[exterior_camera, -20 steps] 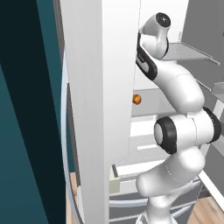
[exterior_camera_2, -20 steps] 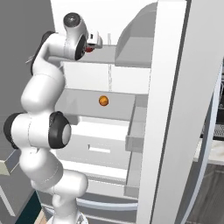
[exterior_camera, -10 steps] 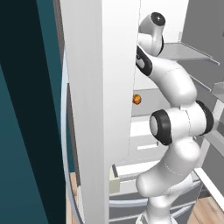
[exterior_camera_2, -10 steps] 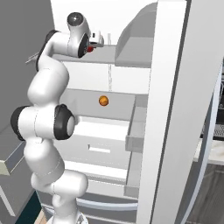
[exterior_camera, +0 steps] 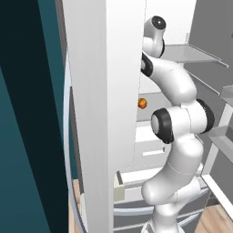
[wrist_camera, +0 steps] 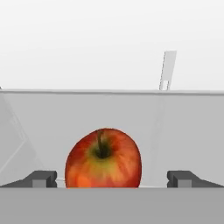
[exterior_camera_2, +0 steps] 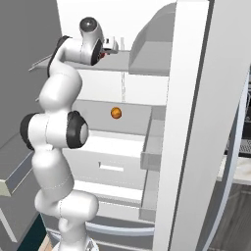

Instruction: Retrieve the apple and peach from the fridge and place them into the bowl on the dining table.

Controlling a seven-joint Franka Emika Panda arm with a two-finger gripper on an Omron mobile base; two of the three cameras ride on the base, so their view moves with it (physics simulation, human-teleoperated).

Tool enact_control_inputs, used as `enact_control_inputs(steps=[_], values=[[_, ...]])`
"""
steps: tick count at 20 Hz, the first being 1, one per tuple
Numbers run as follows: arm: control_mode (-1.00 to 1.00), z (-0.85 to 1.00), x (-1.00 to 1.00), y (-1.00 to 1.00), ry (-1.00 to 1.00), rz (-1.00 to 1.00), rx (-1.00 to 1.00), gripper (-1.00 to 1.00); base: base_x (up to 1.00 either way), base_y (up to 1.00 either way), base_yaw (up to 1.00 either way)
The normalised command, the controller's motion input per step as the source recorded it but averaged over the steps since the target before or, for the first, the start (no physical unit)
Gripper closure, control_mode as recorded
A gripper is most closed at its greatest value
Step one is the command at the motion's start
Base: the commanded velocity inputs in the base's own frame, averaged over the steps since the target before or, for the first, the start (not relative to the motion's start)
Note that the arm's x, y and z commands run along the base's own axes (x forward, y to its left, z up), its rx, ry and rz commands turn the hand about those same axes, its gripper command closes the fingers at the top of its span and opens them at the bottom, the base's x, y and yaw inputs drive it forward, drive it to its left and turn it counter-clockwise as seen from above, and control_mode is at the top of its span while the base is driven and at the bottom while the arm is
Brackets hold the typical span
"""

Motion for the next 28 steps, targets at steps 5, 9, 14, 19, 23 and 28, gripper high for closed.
enact_control_inputs(steps=[5, 9, 14, 19, 23, 28], values=[[-1.0, 0.0, 0.37, 0.01, 0.0, 0.0, 0.0, -1.0, 0.0, 0.0, 0.0], [-1.0, 0.0, 0.27, 0.02, 0.01, 0.0, 0.0, -1.0, 0.0, 0.0, 0.0], [-1.0, -0.05, 0.04, 0.0, 0.06, 0.0, 0.0, -1.0, 0.0, 0.0, 0.0], [-1.0, -0.23, 0.0, 0.02, 0.1, 0.0, 0.0, -1.0, 0.0, 0.0, 0.0], [-1.0, -0.57, 0.0, 0.03, 0.09, 0.0, -0.01, -1.0, 0.0, 0.0, 0.0], [-1.0, -0.43, 0.08, 0.06, 0.0, 0.0, 0.0, -1.0, 0.0, 0.0, 0.0]])
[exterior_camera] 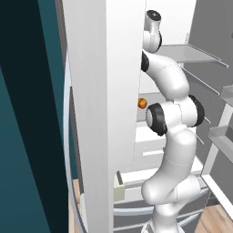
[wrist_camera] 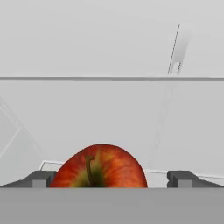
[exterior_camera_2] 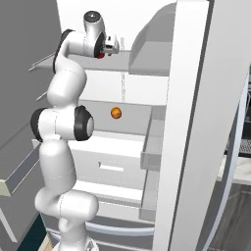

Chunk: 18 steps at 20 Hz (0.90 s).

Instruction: Retrieve the apple and peach from the fridge and place them into the bowl on the dining table.

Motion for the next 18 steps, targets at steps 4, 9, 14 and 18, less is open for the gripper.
enact_control_inputs(steps=[4, 9, 14, 18], values=[[-1.0, -0.18, 0.14, 0.05, -0.01, 0.0, 0.0, 1.0, 0.0, 0.0, 0.0], [-1.0, -0.05, 0.05, 0.01, 0.0, 0.0, 0.0, 1.0, 0.0, 0.0, 0.0], [-1.0, 0.0, -0.05, 0.0, 0.0, 0.0, 0.0, 1.0, 0.0, 0.0, 0.0], [-1.0, -0.01, -0.91, -0.16, -0.09, 0.0, 0.0, 1.0, 0.0, 0.0, 0.0]])
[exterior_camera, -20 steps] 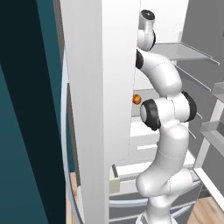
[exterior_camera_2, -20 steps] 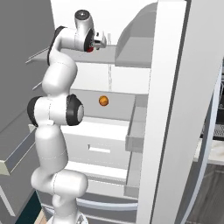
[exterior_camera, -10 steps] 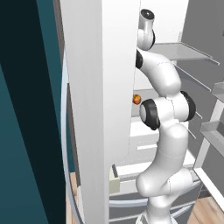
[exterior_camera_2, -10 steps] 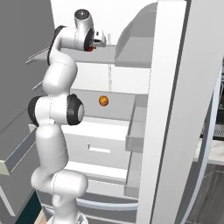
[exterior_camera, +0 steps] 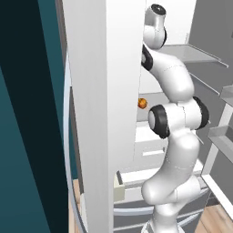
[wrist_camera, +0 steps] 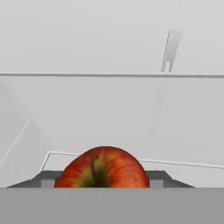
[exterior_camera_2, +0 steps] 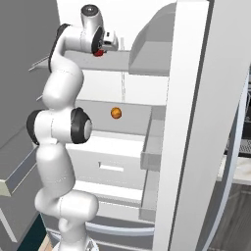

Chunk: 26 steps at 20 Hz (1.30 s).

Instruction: Retrieve the apple and peach from the fridge and place them into the bowl on the dining table.

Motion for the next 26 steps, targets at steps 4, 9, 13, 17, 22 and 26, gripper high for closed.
enact_control_inputs(steps=[4, 9, 13, 17, 22, 26], values=[[-1.0, 0.0, -1.0, -0.29, -0.15, 0.0, 0.0, 1.0, 0.0, 0.0, 0.0], [-1.0, -0.12, -1.0, -0.15, -0.13, 0.0, 0.0, 1.0, 0.0, 0.0, 0.0], [-1.0, -0.45, -1.0, 0.0, -0.14, 0.03, 0.0, 1.0, 0.0, 0.0, 0.0], [-1.0, -0.27, -1.0, 0.0, -0.11, 0.03, 0.0, 1.0, 0.0, 0.0, 0.0], [-1.0, -0.05, -1.0, 0.0, -0.12, 0.02, 0.0, 1.0, 0.0, 0.0, 0.0], [-1.0, -0.01, -1.0, 0.0, -0.11, 0.01, 0.0, 1.0, 0.0, 0.0, 0.0]])
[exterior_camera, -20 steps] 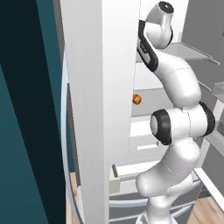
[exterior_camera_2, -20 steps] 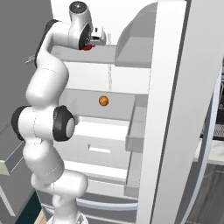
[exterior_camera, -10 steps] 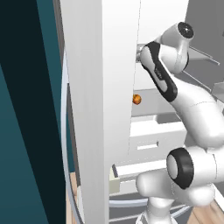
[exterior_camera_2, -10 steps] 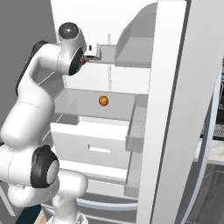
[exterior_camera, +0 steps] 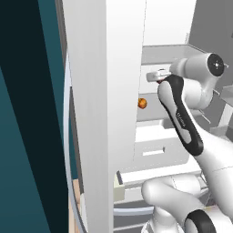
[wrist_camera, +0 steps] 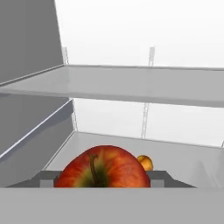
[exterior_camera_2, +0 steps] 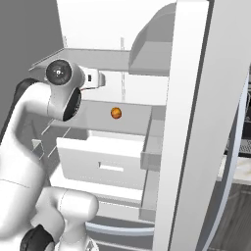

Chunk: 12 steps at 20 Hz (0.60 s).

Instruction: Retrieve the apple and peach from the fridge and place them into the bowl on the dining table.

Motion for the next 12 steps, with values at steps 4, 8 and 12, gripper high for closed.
enact_control_inputs(steps=[4, 8, 12], values=[[-1.0, 0.0, -0.74, -0.03, -0.03, 0.0, 0.0, 1.0, 0.0, 0.0, 0.0], [-1.0, 0.0, -0.49, -0.13, 0.0, 0.0, 0.0, 1.0, 0.0, 0.0, 0.0], [1.0, 0.0, 0.0, 0.0, 0.0, 0.0, 0.0, 1.0, -0.7, -0.22, 0.0]])
